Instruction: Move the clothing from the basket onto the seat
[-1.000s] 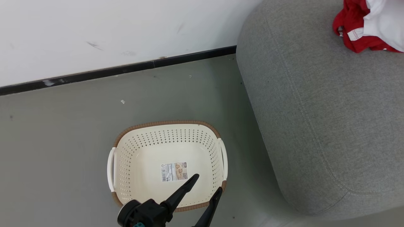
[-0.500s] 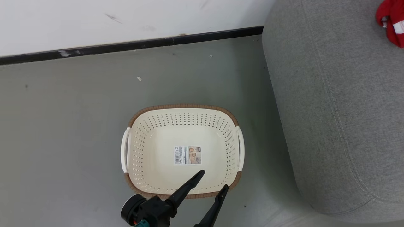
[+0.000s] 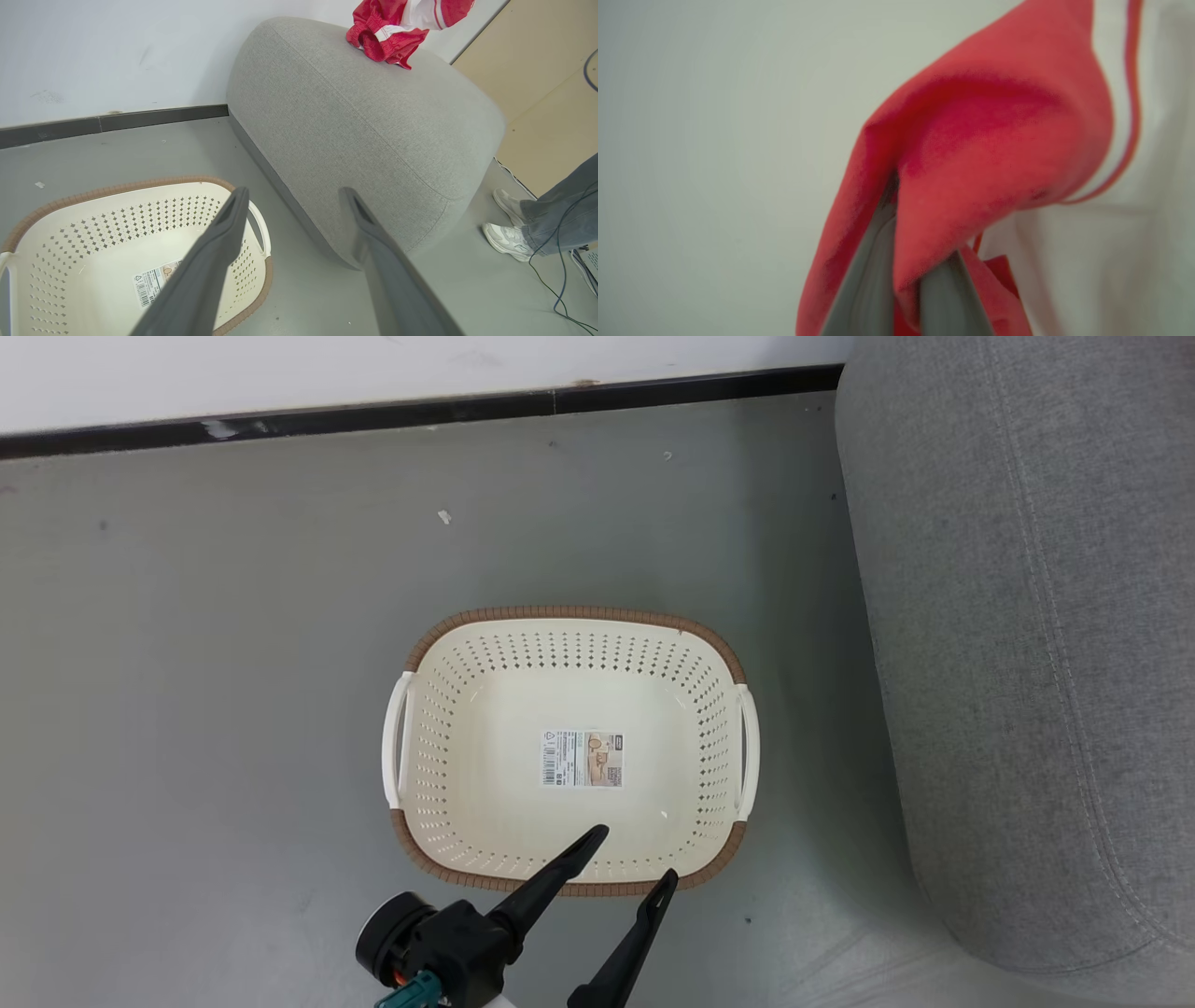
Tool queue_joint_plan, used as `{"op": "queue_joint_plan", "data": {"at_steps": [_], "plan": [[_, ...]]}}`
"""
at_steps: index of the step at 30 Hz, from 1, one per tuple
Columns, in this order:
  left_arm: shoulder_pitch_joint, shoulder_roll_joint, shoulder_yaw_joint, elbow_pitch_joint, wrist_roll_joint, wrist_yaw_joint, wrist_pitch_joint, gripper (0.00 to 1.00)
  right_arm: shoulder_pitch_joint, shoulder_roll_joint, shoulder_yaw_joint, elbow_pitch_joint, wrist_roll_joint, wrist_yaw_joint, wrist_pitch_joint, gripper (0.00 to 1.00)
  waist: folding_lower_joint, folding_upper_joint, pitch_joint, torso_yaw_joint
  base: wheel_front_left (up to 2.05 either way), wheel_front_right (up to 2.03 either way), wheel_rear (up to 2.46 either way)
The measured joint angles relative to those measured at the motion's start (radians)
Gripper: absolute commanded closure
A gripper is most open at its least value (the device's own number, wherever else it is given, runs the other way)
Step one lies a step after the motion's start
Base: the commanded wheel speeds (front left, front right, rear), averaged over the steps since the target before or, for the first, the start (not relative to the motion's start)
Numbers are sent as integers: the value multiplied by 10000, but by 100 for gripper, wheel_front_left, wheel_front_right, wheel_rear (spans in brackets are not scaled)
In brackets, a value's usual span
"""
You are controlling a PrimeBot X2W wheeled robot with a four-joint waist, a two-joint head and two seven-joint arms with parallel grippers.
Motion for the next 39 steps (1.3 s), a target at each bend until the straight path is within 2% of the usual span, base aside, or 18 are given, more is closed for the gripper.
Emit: {"op": "queue_joint_plan", "data": {"at_steps": [7,26,29,30,32,33,34,39], "plan": [[-171,38,-19,-42,84,-31,102,0,524,512,-481,612,-330,0,-92,100,0,0,379,138,0,0,0],[-625,31,146,-159,136,-29,174,0,519,1250,-1666,1795,-1139,0,-546,98,0,0,1294,360,0,0,0],[-753,25,207,-159,161,-29,171,0,506,1290,-1701,1829,-1254,0,-604,86,0,0,1380,369,0,0,0],[-796,25,232,-155,161,-31,169,0,481,1327,-1699,1837,-1302,0,-623,76,1,0,1397,363,0,0,0],[-853,8,278,-134,161,-31,127,0,424,1438,-1697,1879,-1350,2,-652,50,1,0,1393,339,0,0,0],[-871,6,297,-119,161,-31,109,0,396,1471,-1687,1891,-1432,2,-708,18,1,0,1386,327,0,0,0],[-884,6,313,-90,161,-31,81,0,359,1496,-1689,1900,-1469,2,-719,0,0,0,1377,311,0,0,0],[-1033,-31,341,19,161,-33,65,0,341,1549,-1647,1902,-1559,0,-815,0,0,0,1294,219,0,0,0]]}}
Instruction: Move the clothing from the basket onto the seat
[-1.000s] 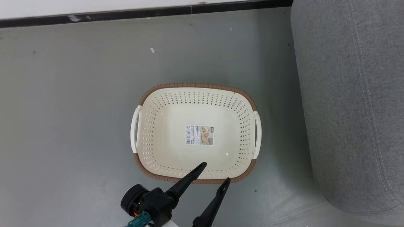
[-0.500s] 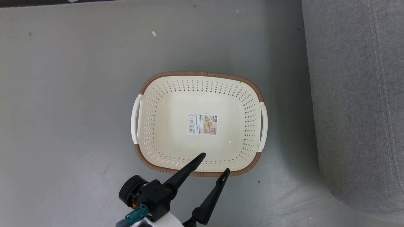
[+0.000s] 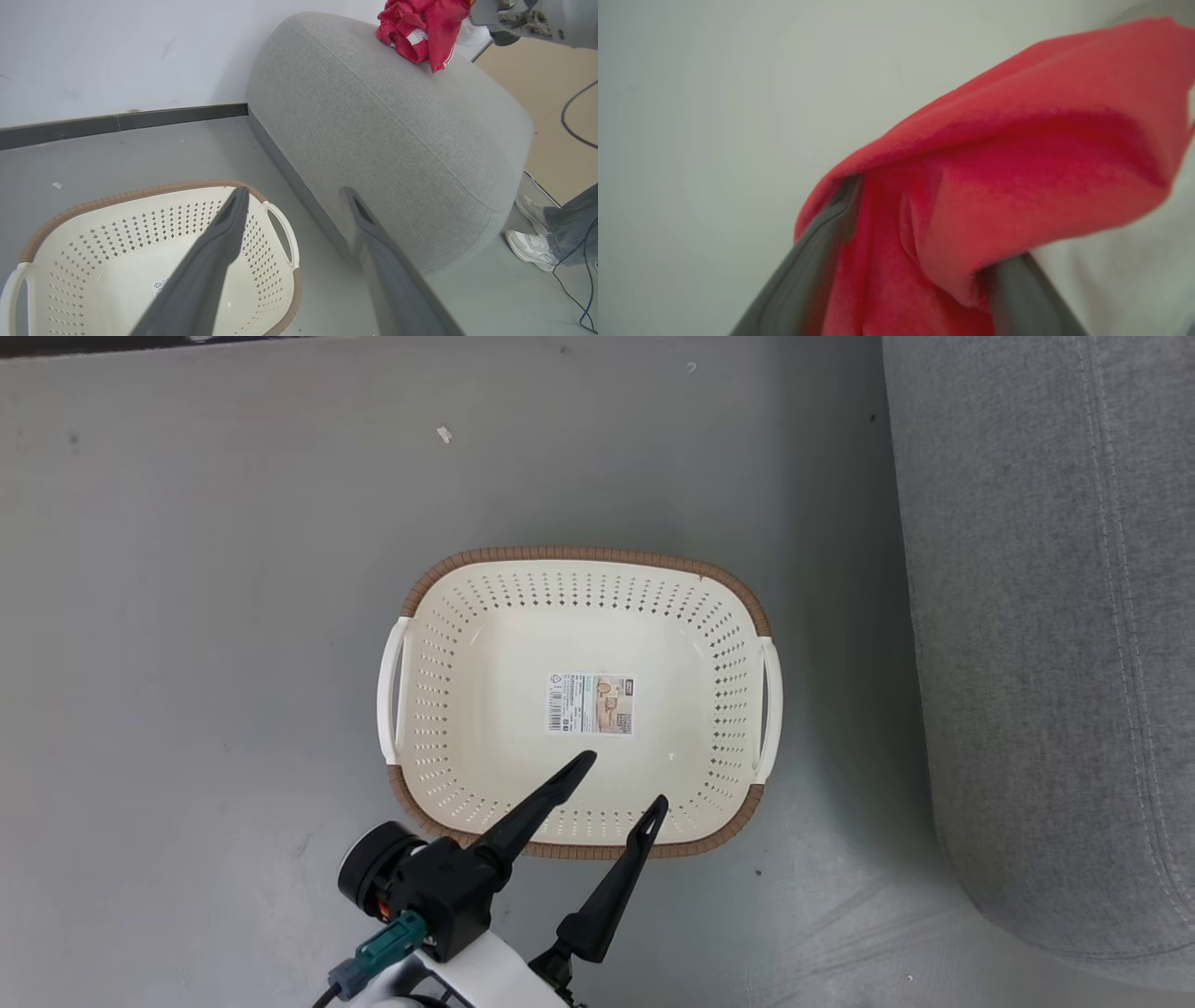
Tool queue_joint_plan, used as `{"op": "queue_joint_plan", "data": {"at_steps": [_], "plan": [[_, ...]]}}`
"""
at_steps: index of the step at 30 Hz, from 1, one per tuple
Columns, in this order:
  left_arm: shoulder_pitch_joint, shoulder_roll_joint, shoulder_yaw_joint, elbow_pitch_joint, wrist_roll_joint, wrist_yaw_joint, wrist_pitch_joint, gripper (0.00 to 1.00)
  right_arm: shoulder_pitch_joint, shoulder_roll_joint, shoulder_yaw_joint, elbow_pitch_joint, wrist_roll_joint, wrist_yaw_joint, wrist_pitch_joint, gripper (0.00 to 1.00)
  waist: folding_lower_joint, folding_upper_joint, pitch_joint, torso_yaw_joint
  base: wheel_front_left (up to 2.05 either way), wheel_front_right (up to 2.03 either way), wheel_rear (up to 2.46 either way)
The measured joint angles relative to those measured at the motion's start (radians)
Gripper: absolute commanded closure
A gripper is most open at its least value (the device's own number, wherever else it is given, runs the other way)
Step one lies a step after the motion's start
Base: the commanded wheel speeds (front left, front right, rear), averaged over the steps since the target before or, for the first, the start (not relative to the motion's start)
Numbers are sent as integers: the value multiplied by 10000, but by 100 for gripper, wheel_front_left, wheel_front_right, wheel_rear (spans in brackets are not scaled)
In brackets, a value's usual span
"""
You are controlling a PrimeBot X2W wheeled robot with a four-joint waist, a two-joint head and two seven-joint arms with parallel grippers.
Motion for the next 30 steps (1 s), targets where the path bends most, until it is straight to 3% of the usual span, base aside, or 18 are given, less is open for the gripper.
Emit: {"op": "queue_joint_plan", "data": {"at_steps": [9,24,30], "plan": [[-303,-136,67,259,-105,-142,-272,0,156,437,464,115,-90,2,-155,0,0,0,-274,-222,0,0,0],[-625,-307,460,842,-533,-219,-744,0,2014,1227,1007,366,242,0,-255,0,0,0,-1030,-598,0,0,0],[-623,-357,594,1116,-656,-217,-959,0,2608,1624,1452,-98,566,2,-257,0,0,0,-1469,-754,0,0,0]]}}
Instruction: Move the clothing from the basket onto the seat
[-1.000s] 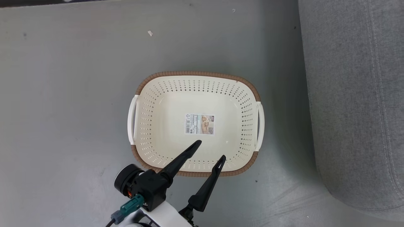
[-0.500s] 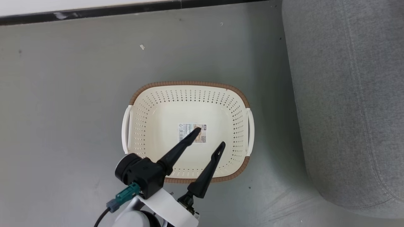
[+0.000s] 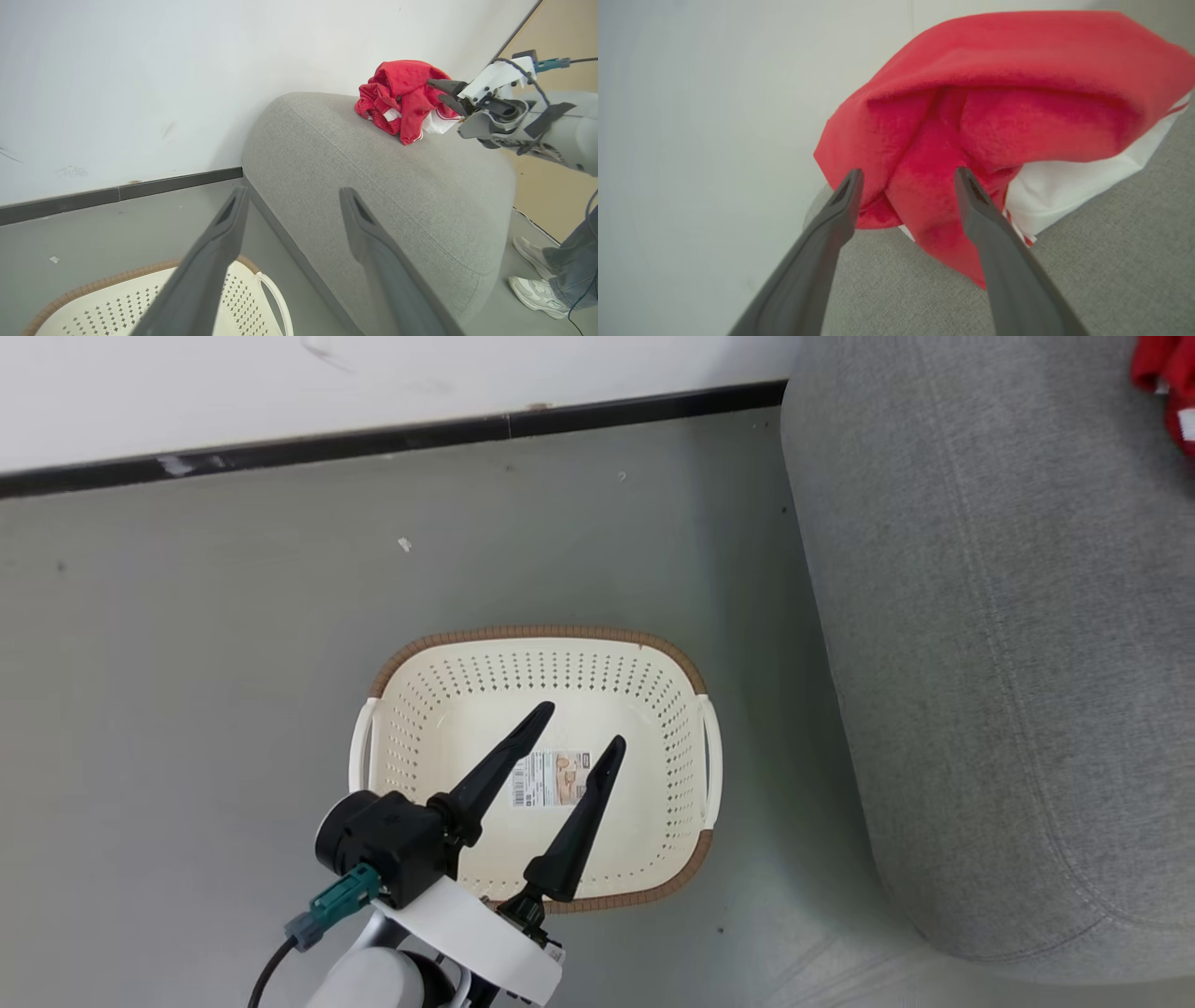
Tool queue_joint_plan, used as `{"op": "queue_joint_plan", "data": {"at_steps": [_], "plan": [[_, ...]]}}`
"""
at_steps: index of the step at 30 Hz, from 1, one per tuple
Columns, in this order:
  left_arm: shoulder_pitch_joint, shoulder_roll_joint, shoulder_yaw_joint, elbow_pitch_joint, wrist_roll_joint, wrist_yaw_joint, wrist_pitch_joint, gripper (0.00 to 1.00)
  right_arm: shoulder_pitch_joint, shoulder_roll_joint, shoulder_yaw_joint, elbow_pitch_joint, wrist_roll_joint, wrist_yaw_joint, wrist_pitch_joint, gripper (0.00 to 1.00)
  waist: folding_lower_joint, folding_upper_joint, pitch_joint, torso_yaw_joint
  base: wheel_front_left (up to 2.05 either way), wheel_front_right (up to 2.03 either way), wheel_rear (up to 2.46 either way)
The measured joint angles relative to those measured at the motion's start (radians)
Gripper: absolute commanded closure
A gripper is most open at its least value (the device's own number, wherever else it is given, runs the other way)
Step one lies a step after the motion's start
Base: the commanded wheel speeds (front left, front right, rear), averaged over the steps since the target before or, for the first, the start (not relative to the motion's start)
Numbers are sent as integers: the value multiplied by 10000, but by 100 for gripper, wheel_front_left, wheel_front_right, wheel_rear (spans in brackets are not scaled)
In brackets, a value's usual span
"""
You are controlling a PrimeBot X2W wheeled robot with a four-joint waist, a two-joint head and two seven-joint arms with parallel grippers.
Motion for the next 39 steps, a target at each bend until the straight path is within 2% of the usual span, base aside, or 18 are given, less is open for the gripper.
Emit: {"op": "queue_joint_plan", "data": {"at_steps": [6,8,15,22,28,39], "plan": [[20,-10,199,286,-92,17,-186,0,617,334,736,-1191,90,-2,-2,0,0,1,-469,-122,0,0,0],[67,-56,330,420,-313,92,-276,0,1060,533,1317,-1768,52,0,-13,0,0,0,-709,-158,0,0,0],[449,-77,897,742,-506,357,-700,0,2225,755,2767,-3208,-840,0,-29,0,0,0,-1254,-139,0,0,0],[769,58,1453,1083,-591,662,-890,0,3470,1091,4125,-3963,-1453,4,-31,0,0,1,-1778,37,0,0,0],[1093,244,1912,1511,-581,882,-1068,0,4381,1216,4744,-4445,-1684,4,-31,0,0,1,-2214,272,0,0,0],[1564,410,2362,2336,-577,1026,-1239,0,5763,1494,5444,-5229,-1678,4,-31,0,0,0,-3067,665,0,0,0]]}}
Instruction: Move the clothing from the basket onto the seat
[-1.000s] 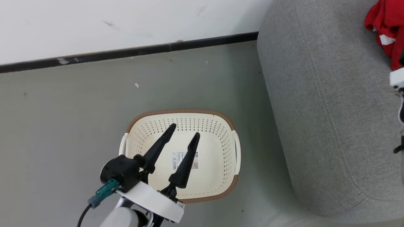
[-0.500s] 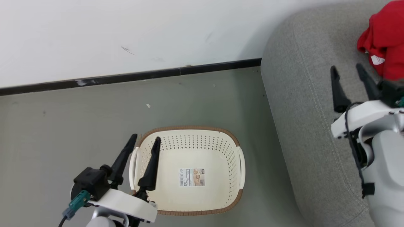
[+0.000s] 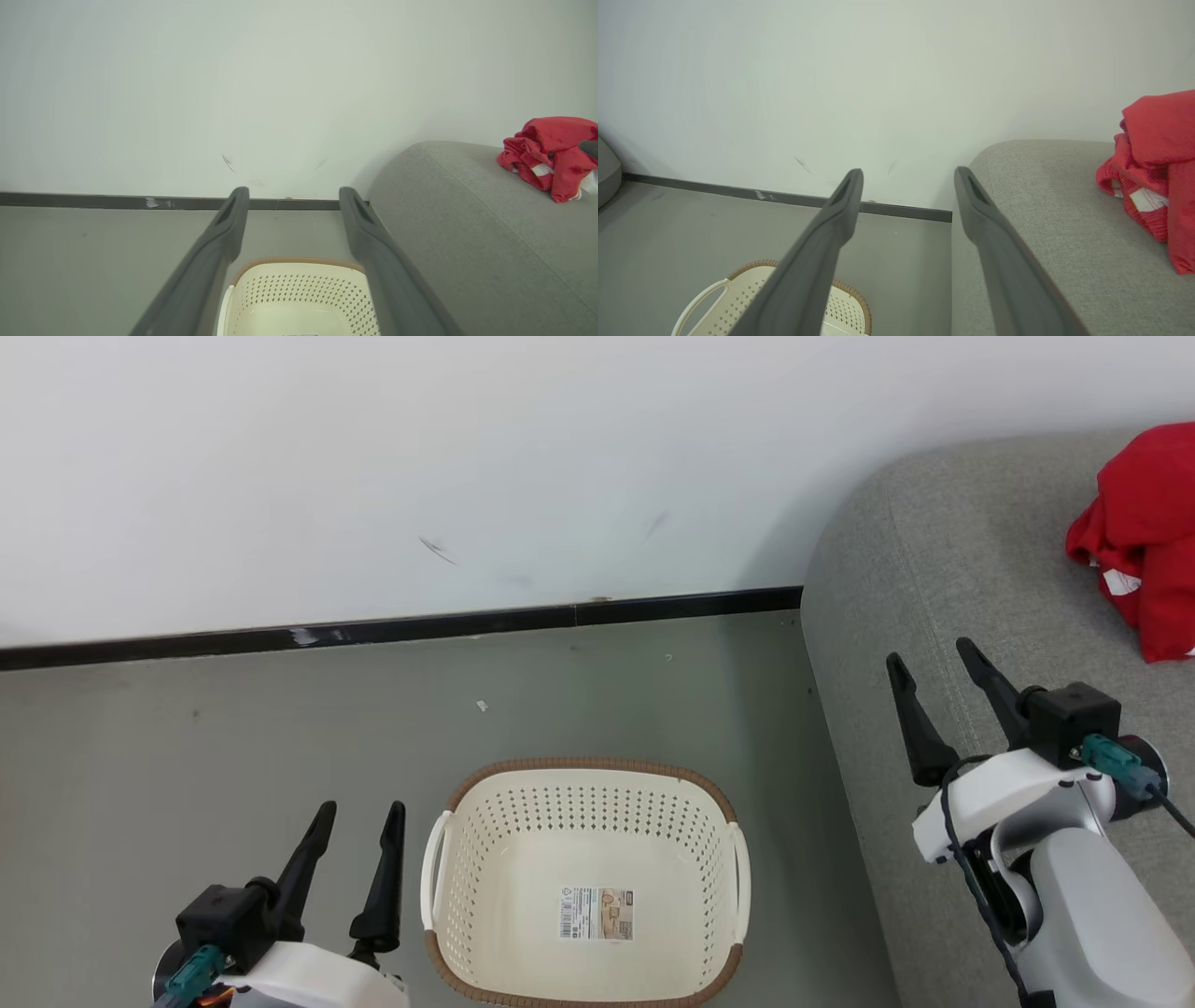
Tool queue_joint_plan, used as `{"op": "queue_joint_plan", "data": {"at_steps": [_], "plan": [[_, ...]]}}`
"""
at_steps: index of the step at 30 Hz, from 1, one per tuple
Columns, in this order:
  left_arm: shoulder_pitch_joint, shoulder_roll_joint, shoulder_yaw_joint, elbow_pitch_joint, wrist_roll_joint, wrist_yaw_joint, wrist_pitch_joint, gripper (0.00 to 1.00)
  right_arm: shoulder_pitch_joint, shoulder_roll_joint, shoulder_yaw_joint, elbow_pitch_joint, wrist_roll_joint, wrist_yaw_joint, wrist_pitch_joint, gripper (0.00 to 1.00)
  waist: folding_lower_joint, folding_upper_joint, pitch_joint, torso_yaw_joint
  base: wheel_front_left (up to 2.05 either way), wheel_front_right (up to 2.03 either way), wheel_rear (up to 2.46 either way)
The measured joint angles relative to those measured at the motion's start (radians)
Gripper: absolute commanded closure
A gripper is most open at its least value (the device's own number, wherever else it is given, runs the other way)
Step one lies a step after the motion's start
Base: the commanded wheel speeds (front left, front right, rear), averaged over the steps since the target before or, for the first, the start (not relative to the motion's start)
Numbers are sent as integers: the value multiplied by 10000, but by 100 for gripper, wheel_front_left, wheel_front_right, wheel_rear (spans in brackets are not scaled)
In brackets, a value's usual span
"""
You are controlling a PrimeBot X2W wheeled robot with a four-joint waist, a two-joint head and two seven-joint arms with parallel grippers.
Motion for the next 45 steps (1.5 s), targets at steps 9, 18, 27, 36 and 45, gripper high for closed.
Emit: {"op": "queue_joint_plan", "data": {"at_steps": [9,18,27,36,45], "plan": [[467,77,207,658,46,86,-90,0,1271,109,115,-372,-52,0,0,0,0,0,-679,209,0,0,0],[779,0,282,917,48,82,-134,0,2271,165,21,-627,-88,0,0,0,0,0,-1265,266,0,0,0],[992,-40,351,1014,86,23,-167,0,2697,209,-59,-955,-155,0,0,0,0,0,-1679,197,0,0,0],[1165,-94,489,1039,138,-17,-176,0,2979,244,-98,-1152,-190,0,0,0,0,0,-1879,114,0,0,0],[1166,-151,732,890,288,-15,-176,0,3149,291,-100,-1290,-190,0,0,0,0,0,-1919,83,0,0,0]]}}
